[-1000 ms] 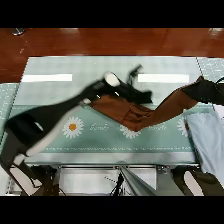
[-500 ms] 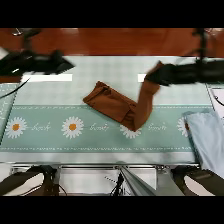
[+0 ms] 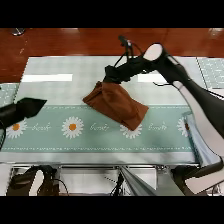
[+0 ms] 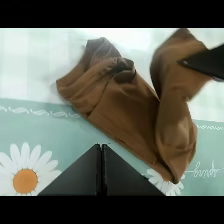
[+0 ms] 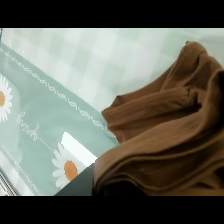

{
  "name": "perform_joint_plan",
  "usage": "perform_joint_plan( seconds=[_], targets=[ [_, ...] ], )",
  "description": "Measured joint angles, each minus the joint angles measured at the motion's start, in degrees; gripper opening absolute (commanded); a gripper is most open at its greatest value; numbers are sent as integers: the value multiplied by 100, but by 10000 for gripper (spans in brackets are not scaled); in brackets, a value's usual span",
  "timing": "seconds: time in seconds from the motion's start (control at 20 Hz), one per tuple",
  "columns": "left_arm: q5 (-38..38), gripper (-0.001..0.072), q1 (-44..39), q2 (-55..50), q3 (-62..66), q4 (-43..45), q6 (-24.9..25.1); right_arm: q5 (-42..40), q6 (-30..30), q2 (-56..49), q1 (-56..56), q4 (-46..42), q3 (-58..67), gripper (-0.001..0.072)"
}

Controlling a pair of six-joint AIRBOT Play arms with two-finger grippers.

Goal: Fold the shirts.

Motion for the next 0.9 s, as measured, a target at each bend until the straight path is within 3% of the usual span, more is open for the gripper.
perform_joint_plan(
  seconds=[0.1, 0.15, 0.25, 0.4, 0.6, 0.8, 0.9],
  targets=[
    [-9, 24, 31, 284, -295, -70, -101, -24, 74, -367, 50, 177, 280, 31],
    [-9, 24, 39, 367, -415, -116, -129, -13, 94, -498, 81, 293, 365, 138],
    [-7, 24, 52, 439, -581, -151, -164, -15, 146, -688, 153, 503, 481, 630],
    [63, 24, 59, 428, -726, -179, -197, 190, 144, -780, 195, 669, 557, 624],
    [162, 24, 61, 334, -802, -201, -216, 1115, 90, -385, -361, 514, 590, 624],
    [195, 24, 61, 295, -822, -210, -219, 2149, 87, 916, -1276, -1088, 343, 624],
    [214, 24, 61, 289, -826, -212, -219, 2114, 251, 1947, -1700, -2017, -398, 623]
  ],
)
